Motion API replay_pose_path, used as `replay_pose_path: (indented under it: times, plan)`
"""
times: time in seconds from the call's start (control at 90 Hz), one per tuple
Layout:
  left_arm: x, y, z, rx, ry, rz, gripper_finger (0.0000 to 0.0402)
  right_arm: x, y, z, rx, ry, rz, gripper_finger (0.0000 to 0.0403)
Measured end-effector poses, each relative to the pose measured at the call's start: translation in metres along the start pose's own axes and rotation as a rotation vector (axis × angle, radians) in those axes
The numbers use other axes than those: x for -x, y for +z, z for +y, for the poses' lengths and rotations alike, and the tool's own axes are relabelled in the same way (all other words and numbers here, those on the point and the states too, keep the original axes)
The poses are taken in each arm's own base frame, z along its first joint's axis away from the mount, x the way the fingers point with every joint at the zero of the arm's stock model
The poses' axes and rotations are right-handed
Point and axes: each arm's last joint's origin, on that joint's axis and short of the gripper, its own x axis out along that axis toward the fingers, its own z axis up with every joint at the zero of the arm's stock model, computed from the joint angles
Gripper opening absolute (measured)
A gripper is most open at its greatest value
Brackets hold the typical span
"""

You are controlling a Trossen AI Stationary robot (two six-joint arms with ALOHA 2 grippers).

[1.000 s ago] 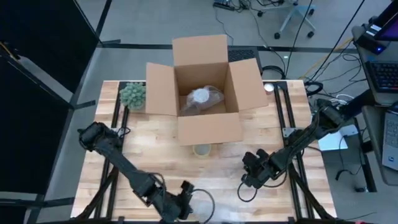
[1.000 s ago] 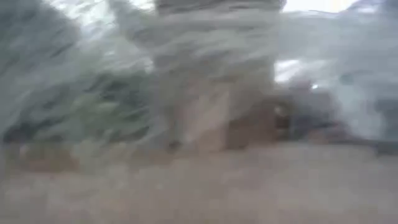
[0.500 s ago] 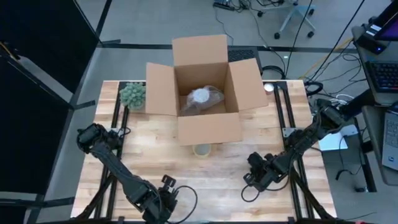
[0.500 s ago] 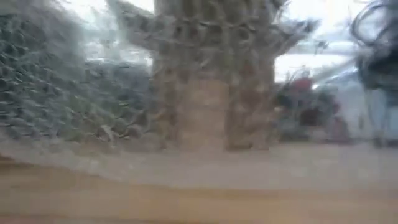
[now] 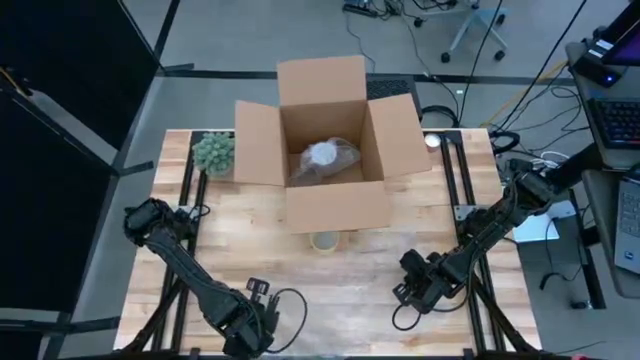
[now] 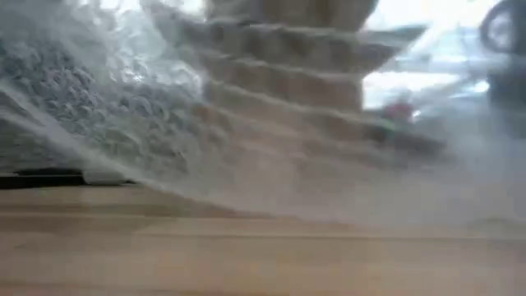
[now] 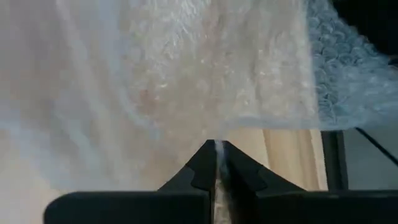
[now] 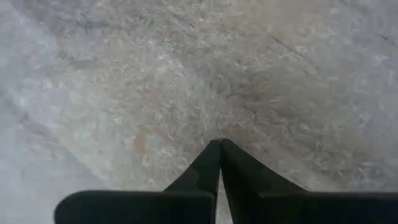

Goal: Wrap mug
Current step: Wrap the yellow patterned mug with bubble wrap

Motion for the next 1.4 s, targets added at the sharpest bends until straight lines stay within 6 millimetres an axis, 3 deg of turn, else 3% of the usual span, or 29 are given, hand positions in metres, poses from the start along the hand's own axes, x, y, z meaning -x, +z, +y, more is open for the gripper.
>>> replay_pose_path:
  times: [0.344,0.422,0.544,0.689,0.822,1.0,1.144,1.267,1.4]
  plan:
    - [0.007,-0.005,0.001,0.100,-0.141,0.158,0.0146,-0.001,0.004,0.000,0.001,-0.002,-0.066,0.0000]
    - [0.019,-0.005,0.002,0.095,-0.135,0.100,0.0163,-0.001,0.005,0.000,0.012,-0.004,-0.069,0.0001]
    - [0.048,-0.014,0.004,0.086,0.012,-0.117,0.0172,-0.001,0.007,-0.001,0.004,-0.015,-0.095,0.0020]
    - [0.068,-0.026,0.003,0.097,0.082,-0.249,0.0173,-0.001,0.008,-0.002,0.003,-0.020,-0.103,0.0070]
    - [0.073,-0.042,0.007,0.125,0.176,-0.386,0.0173,0.002,0.009,0.001,0.021,0.022,-0.100,0.0125]
    - [0.050,-0.069,0.026,0.238,0.159,-0.525,0.0173,0.037,0.018,0.001,-0.005,0.173,-0.062,0.0174]
    - [0.006,-0.080,0.043,0.306,0.040,-0.674,0.0173,0.061,0.035,0.005,-0.018,0.335,-0.284,0.0189]
    - [-0.031,-0.086,0.059,0.364,-0.013,-0.751,0.0173,0.063,0.058,0.018,-0.010,0.385,-0.552,0.0187]
    - [-0.058,-0.093,0.074,0.463,-0.013,-0.742,0.0173,0.044,0.092,0.034,0.027,0.359,-0.675,0.0178]
